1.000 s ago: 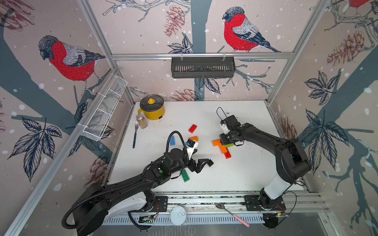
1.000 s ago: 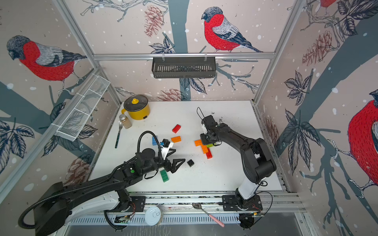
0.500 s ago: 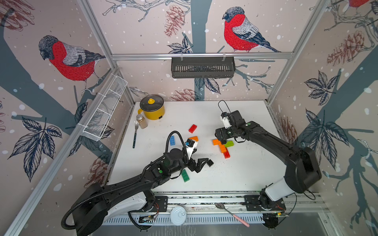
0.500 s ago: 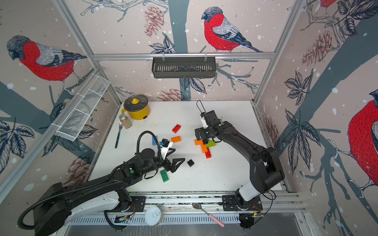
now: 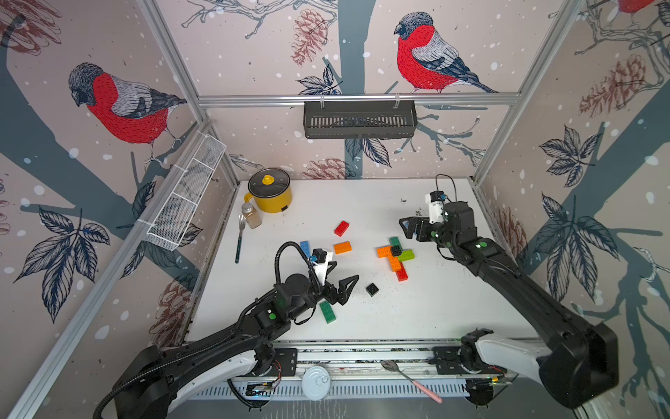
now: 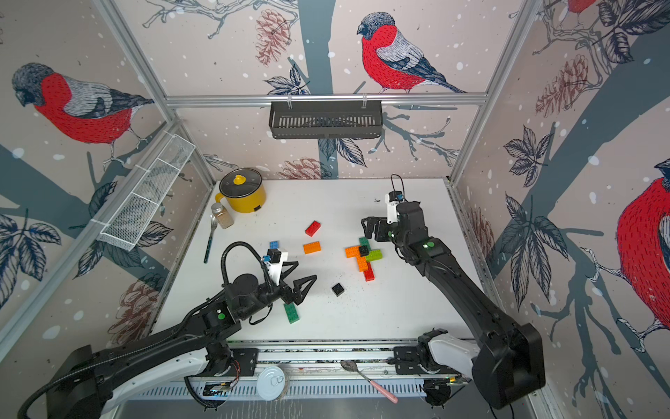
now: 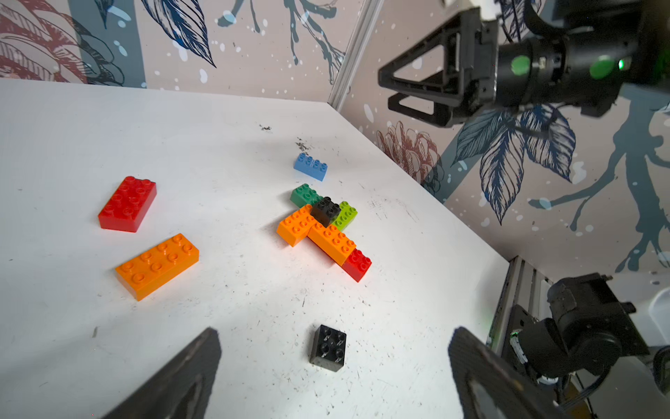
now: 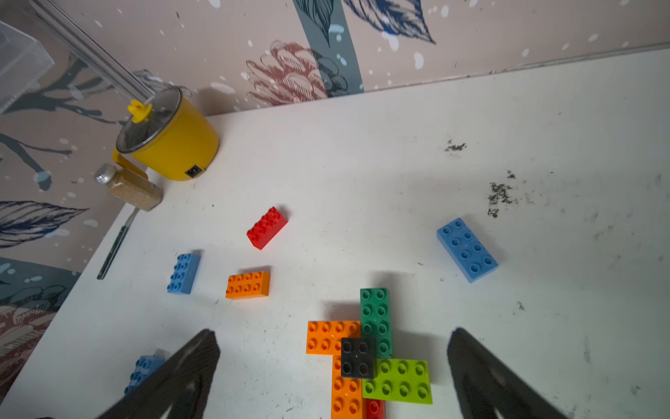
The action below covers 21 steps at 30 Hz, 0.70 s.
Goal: Assemble a small pinwheel with lego
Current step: Pick up the lego brick from the center of the board.
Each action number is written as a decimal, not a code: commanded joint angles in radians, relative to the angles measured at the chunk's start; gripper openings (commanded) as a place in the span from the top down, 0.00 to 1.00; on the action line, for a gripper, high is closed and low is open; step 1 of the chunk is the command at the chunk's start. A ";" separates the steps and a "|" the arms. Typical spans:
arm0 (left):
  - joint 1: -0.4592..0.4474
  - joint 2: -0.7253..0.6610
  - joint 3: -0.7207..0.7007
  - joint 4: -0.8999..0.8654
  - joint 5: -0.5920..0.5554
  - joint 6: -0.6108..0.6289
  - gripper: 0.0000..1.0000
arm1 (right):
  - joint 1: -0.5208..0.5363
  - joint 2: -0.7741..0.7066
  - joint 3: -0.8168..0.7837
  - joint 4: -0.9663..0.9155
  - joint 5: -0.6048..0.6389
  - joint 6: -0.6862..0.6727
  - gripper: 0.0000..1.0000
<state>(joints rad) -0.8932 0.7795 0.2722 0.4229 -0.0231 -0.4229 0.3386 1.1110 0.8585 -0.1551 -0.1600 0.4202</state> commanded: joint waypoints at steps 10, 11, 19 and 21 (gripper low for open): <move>0.001 0.146 0.129 0.033 0.165 -0.027 0.02 | 0.115 0.137 0.014 -0.216 0.175 0.109 0.11; 0.000 0.176 0.150 0.019 0.192 -0.016 0.02 | 0.134 0.173 0.014 -0.234 0.177 0.108 0.13; -0.001 0.347 0.146 0.130 0.319 0.004 0.02 | 0.211 0.330 0.031 -0.242 0.188 0.077 0.32; 0.000 0.368 0.147 0.129 0.327 0.012 0.03 | 0.213 0.363 0.053 -0.242 0.187 0.070 0.35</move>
<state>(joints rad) -0.8932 1.1282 0.4198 0.4740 0.2512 -0.4355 0.5480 1.4490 0.8894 -0.3931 0.0059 0.5125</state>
